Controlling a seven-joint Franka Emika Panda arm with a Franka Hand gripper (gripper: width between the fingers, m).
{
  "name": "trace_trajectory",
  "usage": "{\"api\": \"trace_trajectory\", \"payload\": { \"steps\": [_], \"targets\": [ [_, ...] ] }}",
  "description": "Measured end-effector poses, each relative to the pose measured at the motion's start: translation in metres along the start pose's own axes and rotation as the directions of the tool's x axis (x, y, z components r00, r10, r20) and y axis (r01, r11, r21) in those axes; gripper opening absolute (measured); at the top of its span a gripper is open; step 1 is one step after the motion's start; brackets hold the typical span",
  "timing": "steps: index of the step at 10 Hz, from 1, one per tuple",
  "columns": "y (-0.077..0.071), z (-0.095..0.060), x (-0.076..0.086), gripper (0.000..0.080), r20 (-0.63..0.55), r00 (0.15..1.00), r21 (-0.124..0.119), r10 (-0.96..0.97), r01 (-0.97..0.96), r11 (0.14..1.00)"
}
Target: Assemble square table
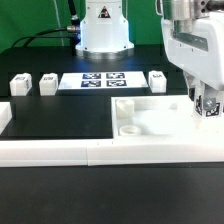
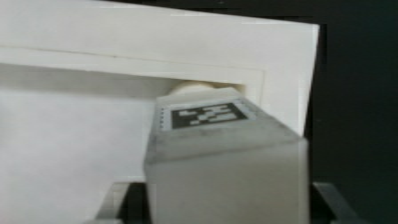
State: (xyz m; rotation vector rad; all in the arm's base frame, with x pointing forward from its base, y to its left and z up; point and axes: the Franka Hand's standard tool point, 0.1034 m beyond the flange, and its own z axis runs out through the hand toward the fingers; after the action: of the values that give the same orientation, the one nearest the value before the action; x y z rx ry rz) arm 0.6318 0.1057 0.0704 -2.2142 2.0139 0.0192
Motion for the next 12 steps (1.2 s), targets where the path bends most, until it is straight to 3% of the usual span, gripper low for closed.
{"api": "trace_trajectory", "payload": {
  "steps": [1,2,3,4,5,8,10,11,12],
  "targets": [
    [0.0,0.001,0.0,0.0382,0.0,1.0,-0.001,-0.031,0.031,1.0],
    [0.001,0.001,-0.001,0.0382,-0.002,0.999,-0.002,-0.046,0.046,0.999],
    [0.001,0.001,-0.005,0.0582,-0.023,0.964,-0.026,-0.263,0.263,0.964],
    [0.001,0.001,-0.01,0.0582,-0.025,0.903,-0.033,-0.429,0.428,0.903],
    [0.001,0.001,-0.009,0.0638,-0.021,0.894,-0.032,-0.448,0.447,0.894],
    [0.002,0.002,-0.008,0.0649,-0.013,0.775,-0.037,-0.632,0.631,0.775],
    [0.003,0.002,-0.015,0.0649,-0.014,0.524,-0.069,-0.851,0.849,0.524],
    [0.001,0.001,-0.015,0.0649,-0.007,0.385,-0.069,-0.923,0.92,0.385],
    [0.0,0.0,-0.013,0.0649,-0.004,0.313,-0.069,-0.95,0.948,0.312]
  ]
}}
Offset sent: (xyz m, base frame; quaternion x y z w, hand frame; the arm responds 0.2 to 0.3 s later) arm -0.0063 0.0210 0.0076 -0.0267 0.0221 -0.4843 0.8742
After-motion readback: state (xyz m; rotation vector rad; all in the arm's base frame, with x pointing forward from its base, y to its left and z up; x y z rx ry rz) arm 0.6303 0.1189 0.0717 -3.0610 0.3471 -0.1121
